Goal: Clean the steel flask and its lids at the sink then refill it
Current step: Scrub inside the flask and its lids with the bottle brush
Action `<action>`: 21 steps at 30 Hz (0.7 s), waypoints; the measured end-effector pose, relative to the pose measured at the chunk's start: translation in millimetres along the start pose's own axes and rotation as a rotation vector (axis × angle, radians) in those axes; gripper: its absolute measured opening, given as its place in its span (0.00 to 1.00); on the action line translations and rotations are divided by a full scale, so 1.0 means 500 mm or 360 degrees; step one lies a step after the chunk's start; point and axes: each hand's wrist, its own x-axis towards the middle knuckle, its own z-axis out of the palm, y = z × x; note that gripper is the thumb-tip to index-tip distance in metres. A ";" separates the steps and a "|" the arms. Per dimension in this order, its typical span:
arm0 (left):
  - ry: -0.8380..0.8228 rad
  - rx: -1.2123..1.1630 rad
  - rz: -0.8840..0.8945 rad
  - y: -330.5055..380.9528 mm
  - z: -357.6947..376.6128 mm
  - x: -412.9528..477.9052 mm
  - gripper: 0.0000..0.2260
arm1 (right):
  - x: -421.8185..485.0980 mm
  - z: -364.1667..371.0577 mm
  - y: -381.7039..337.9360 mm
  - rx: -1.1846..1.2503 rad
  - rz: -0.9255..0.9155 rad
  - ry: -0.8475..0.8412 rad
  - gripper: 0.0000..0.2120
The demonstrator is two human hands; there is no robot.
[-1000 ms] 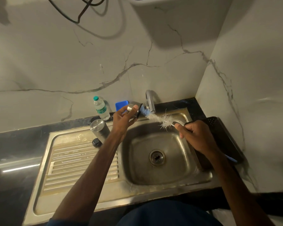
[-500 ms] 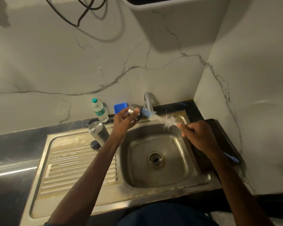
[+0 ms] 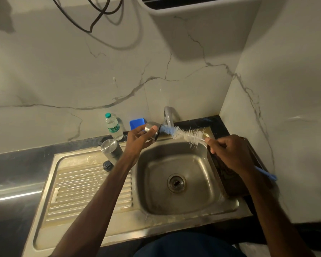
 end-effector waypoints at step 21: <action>0.0015 -0.0661 -0.0238 0.053 0.010 0.001 0.22 | -0.026 0.012 0.026 0.0115 0.0081 -0.0150 0.19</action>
